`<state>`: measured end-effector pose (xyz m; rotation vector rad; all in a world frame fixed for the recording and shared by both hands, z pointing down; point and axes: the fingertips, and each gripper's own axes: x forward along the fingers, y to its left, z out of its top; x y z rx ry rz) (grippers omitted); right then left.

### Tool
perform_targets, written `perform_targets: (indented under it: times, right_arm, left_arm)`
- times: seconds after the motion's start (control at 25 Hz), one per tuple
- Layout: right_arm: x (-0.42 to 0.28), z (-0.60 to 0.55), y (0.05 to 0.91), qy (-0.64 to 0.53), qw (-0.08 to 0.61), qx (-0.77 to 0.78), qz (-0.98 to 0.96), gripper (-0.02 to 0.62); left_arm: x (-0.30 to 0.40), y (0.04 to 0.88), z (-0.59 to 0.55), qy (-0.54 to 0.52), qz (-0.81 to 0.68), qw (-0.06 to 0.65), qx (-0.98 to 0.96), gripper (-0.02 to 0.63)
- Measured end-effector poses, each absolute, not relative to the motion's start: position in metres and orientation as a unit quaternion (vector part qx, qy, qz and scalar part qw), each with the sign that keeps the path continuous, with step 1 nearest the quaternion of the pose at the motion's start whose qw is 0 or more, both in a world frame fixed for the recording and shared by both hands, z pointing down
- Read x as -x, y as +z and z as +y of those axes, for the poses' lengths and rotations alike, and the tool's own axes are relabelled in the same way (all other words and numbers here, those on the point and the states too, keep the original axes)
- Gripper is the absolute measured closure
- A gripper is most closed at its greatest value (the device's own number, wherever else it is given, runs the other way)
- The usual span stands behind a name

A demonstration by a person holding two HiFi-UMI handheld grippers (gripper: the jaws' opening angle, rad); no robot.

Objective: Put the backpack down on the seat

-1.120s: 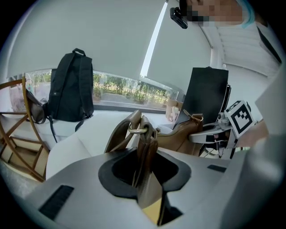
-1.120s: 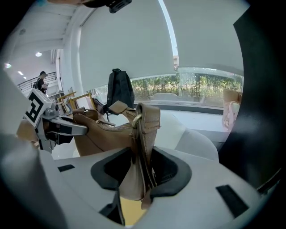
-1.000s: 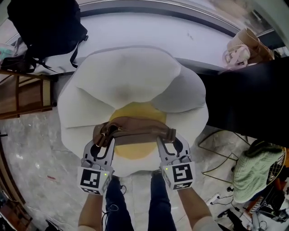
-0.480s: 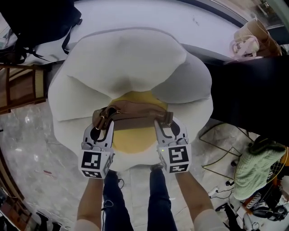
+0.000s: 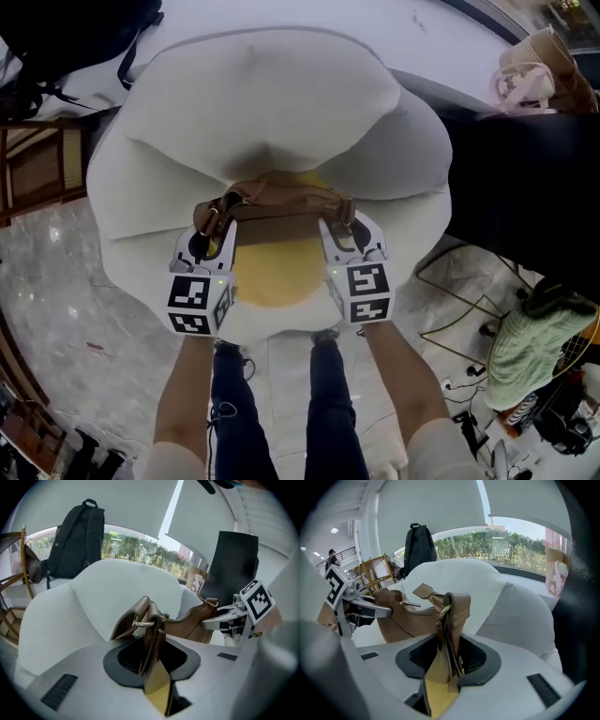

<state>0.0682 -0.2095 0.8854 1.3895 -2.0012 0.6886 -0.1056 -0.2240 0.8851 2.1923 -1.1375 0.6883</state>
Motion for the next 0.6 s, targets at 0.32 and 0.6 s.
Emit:
perform_targets:
  times: [0.32,0.6]
  right_arm:
    - [-0.070,-0.222,0.915,0.273,0.309,-0.522,-0.746,0.434]
    - [-0.074,-0.238,0.932,0.283,0.318,-0.510,-0.748,0.433]
  left_arm:
    - [0.105,0.917,-0.239,0.270,-0.424,0.303,-0.810,0.503]
    - [0.102,0.932,-0.256,0.278,-0.420,0.306,-0.808,0.503]
